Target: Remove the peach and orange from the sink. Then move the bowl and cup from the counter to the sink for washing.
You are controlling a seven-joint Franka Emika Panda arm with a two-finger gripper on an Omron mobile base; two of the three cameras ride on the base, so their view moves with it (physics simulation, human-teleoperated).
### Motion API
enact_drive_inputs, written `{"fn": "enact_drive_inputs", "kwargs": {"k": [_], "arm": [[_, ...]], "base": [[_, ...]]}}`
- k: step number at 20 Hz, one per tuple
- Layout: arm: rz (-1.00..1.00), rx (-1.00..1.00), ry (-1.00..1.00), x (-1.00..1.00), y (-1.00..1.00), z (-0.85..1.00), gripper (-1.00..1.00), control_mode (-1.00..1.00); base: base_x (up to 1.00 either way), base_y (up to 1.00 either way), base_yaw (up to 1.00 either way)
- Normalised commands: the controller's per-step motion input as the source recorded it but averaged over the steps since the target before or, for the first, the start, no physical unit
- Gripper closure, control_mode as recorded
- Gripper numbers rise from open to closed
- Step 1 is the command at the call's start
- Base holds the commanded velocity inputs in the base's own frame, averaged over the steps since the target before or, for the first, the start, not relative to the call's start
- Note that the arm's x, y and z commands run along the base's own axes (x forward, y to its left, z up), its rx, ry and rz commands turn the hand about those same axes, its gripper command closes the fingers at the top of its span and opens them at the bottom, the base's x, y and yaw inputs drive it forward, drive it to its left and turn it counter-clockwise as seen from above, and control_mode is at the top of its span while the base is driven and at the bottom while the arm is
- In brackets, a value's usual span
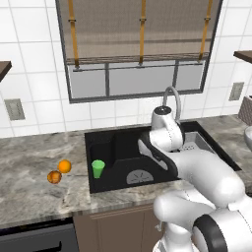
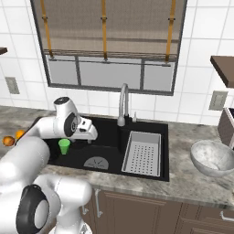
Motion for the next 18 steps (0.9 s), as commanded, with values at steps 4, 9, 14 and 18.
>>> {"fn": "enact_drive_inputs", "kwargs": {"k": [4,9,14,18], "arm": [[0.0,-0.04,-0.06,-0.13,-0.36,0.24,-1.0,-1.0],[0.0,-0.07,0.0,-0.09,-0.38,0.22,-1.0,-1.0],[0.0,-0.11,0.0,-0.09,-0.42,0.19,-1.0,-1.0],[0.0,-0.12,0.0,-0.08,-0.43,0.17,-1.0,-1.0]], "base": [[0.0,0.0,0.0],[0.0,0.0,0.0],[0.0,0.0,0.0],[0.0,0.0,0.0]]}}
